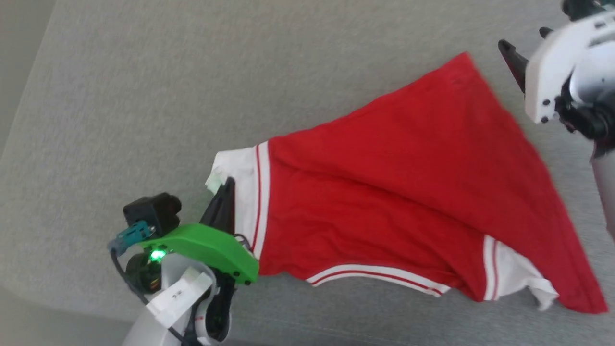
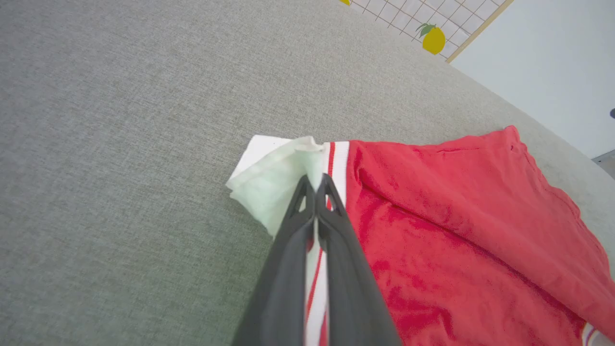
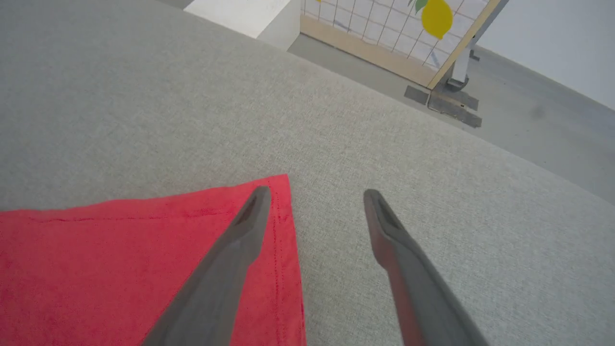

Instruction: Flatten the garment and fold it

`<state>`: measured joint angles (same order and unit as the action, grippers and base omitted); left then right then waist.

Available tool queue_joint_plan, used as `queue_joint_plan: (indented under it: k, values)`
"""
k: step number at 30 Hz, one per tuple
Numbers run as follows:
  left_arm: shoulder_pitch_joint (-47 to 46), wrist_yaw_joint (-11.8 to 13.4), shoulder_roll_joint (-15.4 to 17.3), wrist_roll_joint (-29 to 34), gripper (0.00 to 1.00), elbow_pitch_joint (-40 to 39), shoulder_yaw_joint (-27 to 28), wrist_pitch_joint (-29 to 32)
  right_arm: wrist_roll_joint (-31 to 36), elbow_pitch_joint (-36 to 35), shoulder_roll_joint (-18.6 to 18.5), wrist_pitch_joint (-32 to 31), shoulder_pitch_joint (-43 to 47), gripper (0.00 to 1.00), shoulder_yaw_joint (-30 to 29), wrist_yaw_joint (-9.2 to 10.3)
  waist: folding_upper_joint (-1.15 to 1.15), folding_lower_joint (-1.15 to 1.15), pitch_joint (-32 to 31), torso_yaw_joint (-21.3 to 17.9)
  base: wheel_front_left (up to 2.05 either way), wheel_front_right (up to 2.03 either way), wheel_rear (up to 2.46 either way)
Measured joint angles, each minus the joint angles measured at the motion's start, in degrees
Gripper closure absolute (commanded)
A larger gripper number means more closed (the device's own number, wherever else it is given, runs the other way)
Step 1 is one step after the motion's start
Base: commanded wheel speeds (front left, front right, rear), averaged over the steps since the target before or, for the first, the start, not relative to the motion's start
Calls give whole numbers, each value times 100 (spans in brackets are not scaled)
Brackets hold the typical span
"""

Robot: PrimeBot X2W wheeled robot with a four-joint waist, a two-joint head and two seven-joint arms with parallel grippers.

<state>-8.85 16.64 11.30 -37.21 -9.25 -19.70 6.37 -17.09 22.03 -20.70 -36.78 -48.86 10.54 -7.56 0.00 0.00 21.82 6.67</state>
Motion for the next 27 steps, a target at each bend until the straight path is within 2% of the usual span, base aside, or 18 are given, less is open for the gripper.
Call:
queue_joint_plan:
  k: [7,14,18,19,20,21,27]
  values:
    - [-208,-102,-148,1,100,145,-119,-123,105,394,-290,-1449,-621,0,898,-1,0,1,515,377,0,0,0]
    - [-301,-147,-240,-1,100,242,-169,-201,75,335,-560,-2307,-975,0,1426,0,0,0,914,652,0,0,0]
    - [-302,-153,-244,-2,100,292,-162,-250,-226,170,-690,-2731,-1078,0,1538,1,0,0,1046,752,0,0,0]
    - [-302,-153,-243,-2,100,298,-159,-255,-271,135,-717,-2796,-1089,22,1537,1,0,0,1059,764,0,0,0]
    - [-302,-152,-243,-2,100,302,-154,-267,-334,99,-739,-2842,-1095,79,1530,1,0,0,1064,770,0,0,0]
    - [-302,-152,-243,-3,100,308,-148,-267,-389,84,-750,-2854,-1094,100,1527,1,0,0,1057,769,0,0,0]
    - [-300,-145,-185,-12,100,354,-83,-266,-670,36,-587,-2424,-786,100,1258,0,0,1,817,633,0,0,0]
